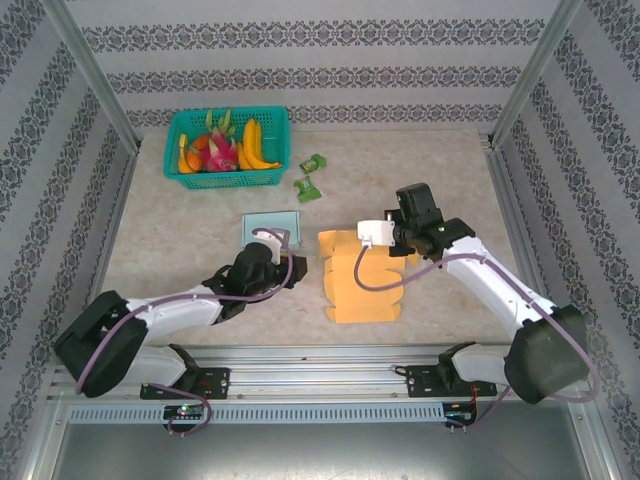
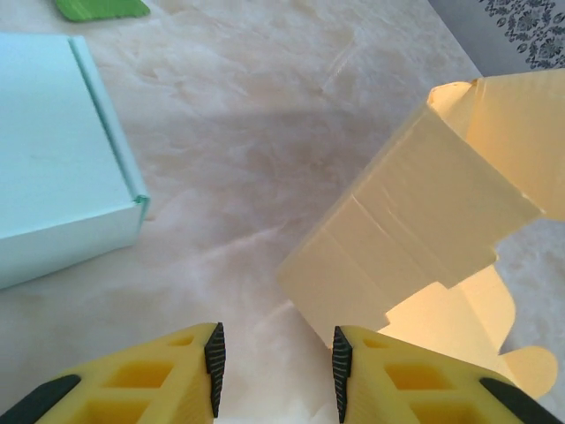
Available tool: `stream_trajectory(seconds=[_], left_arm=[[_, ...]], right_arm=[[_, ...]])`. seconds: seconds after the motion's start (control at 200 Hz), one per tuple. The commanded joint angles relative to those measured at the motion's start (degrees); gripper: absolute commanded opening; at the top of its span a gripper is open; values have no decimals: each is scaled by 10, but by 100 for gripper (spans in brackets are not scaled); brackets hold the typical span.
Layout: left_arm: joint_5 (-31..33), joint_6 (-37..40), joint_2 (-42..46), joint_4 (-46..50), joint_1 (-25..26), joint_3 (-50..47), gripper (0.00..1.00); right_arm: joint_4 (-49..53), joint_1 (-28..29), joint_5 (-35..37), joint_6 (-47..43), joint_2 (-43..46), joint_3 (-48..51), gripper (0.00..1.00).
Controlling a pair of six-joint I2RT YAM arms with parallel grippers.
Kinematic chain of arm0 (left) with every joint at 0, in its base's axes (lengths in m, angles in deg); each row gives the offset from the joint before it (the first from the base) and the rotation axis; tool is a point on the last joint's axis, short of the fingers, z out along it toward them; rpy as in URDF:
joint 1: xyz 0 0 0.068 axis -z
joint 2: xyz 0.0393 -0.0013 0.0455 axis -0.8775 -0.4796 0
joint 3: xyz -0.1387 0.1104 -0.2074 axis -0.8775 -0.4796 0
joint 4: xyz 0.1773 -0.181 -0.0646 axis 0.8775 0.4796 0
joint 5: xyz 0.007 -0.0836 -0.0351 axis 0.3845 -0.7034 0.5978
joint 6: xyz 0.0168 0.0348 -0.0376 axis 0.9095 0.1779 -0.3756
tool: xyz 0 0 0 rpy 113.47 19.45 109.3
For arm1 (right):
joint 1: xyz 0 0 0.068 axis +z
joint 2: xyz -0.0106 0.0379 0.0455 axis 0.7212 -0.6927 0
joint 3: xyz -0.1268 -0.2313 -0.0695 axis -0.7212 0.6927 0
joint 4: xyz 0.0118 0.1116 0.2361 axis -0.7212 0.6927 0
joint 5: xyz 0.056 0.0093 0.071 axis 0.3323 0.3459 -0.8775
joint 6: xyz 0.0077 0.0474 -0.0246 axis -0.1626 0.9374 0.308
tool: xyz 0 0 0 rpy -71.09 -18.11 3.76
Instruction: Fold the paper box
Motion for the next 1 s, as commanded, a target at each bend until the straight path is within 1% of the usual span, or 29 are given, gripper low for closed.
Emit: stream_trajectory(seconds=[0.0,0.07,0.185,0.25,0.37,0.505,0.659,0.789,0.999], left_arm=[[37,77,35,3,-3,-15,40],[41,91,48,-3,-3,-26,40],[29,114,53,-19,-3,-34,42],[20,123,42,-30,-3,-34,43],[13,123,8,-58,-3,-35,43],[1,118,-43,-88,-3,-26,43],[-11,118,-93,-111,-2,-11,43],[-27,121,-122,-123,-1,4,44],[-47,119,-151,-142,9,19,44]], right_arm=[[-106,19,13,-55,30,39,0],[-131,28,18,-76,44,58,0],[-168,53,56,-128,49,86,0],[-188,63,69,-142,49,99,0],[-209,73,71,-138,44,119,0],[-245,74,65,-139,36,155,0],[-260,66,54,-187,14,192,0],[-265,66,56,-192,0,196,0],[-292,65,66,-203,3,207,0]])
